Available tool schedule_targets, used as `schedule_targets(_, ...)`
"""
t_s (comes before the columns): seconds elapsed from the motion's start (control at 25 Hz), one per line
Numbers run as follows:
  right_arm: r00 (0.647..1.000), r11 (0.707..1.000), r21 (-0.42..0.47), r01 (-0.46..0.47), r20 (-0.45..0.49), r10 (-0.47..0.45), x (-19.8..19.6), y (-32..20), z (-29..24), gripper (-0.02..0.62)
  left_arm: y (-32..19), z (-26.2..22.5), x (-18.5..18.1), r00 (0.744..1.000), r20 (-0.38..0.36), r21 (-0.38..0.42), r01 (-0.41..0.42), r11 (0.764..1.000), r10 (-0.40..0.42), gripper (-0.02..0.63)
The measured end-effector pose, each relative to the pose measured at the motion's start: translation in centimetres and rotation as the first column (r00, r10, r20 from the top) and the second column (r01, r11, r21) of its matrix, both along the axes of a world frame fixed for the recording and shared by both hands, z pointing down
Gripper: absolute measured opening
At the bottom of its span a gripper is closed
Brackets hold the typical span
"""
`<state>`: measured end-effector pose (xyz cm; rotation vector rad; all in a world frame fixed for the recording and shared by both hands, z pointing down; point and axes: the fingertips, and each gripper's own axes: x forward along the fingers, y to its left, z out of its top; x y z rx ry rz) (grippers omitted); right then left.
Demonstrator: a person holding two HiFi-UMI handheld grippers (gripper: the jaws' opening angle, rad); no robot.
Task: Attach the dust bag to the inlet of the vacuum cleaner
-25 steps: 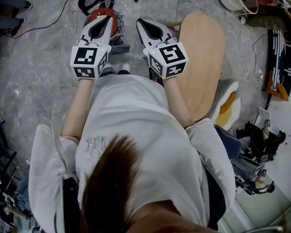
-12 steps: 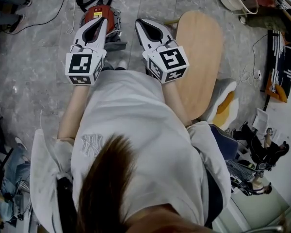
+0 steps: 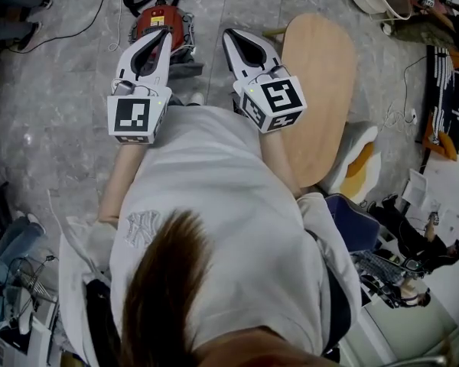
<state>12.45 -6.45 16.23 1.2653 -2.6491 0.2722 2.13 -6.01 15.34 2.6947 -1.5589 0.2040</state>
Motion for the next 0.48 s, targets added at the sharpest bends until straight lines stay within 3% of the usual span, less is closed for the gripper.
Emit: schedule_targets(0.48,1.0,1.0,-0.005,-0.016,-0.011,0.016,0.0,-1.5,0.4,0.002,-1.3,0.1,-0.5,1.0,-0.006,0.007,-0.009,1.0,0.009,0.018)
